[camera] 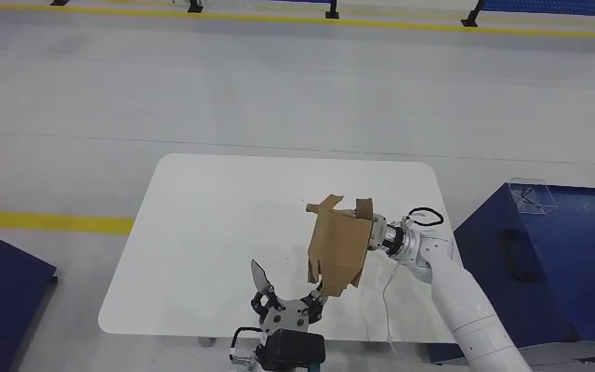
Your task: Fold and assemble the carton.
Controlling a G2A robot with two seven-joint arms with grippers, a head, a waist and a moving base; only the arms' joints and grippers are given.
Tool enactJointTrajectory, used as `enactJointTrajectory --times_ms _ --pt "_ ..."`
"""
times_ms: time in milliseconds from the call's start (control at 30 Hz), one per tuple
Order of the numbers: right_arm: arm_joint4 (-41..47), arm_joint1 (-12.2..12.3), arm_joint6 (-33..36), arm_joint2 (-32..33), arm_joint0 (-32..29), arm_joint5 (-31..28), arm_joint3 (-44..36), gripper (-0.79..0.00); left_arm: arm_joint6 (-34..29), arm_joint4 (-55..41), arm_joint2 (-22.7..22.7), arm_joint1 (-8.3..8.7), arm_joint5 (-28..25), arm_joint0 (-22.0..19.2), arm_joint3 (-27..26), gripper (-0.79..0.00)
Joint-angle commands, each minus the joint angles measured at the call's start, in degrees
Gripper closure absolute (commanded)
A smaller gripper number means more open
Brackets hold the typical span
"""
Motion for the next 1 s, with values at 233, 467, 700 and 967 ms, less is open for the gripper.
enactJointTrajectory --times_ms 233,467,700,967 --pt "0.71 -0.47 -0.85 -1.36 -0.11 1.72 -0.25 0.000 -0.48 2.29 0.36 -1.26 0.10 -0.67 1.20 -0.785" --pt "5.14 -0.44 -0.83 -4.41 0.21 2.83 0.53 0.000 -1.63 4.50 0.08 -2.14 0.15 -0.97 3.14 -0.785" --pt "10.64 0.71 -2.44 -8.10 1.66 2.83 1.20 0.000 -2.23 7.58 -0.35 -2.88 1.46 -0.54 4.31 -0.785" --pt "16.27 2.52 -4.11 -11.37 2.97 2.83 0.95 0.000 -3.75 8.95 -1.55 -3.79 1.66 -1.12 6.58 -0.785"
